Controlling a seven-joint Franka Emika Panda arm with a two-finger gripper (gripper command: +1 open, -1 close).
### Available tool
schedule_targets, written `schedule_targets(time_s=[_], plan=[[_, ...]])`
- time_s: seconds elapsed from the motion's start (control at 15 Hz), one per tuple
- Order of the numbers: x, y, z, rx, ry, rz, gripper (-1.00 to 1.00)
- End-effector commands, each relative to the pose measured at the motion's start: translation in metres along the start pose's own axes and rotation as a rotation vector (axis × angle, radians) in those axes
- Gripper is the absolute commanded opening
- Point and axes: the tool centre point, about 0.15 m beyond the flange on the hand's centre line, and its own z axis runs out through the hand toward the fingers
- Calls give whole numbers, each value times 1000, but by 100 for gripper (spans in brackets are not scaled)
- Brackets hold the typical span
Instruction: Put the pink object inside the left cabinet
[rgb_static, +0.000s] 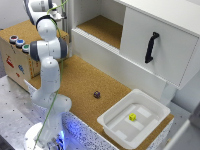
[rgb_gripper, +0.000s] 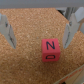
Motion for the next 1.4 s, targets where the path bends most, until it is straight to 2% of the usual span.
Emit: schedule_targets(time_s=[0.0,0.13,0.2,0.53,1.0,1.07,1.2,1.33], plan=[[8,24,34,115,-5,-37,100],[6,22,40,121,-20,-42,100],[6,19,42,128,-23,-49,-100],[5,7,37,109,-33,-64,-100],[-5,-3,46,118,-43,7,-100],[-8,-3,44,113,-33,23,-100],[-24,8,25,78,38,116,-100],[-46,26,-3,14,101,216,-100]])
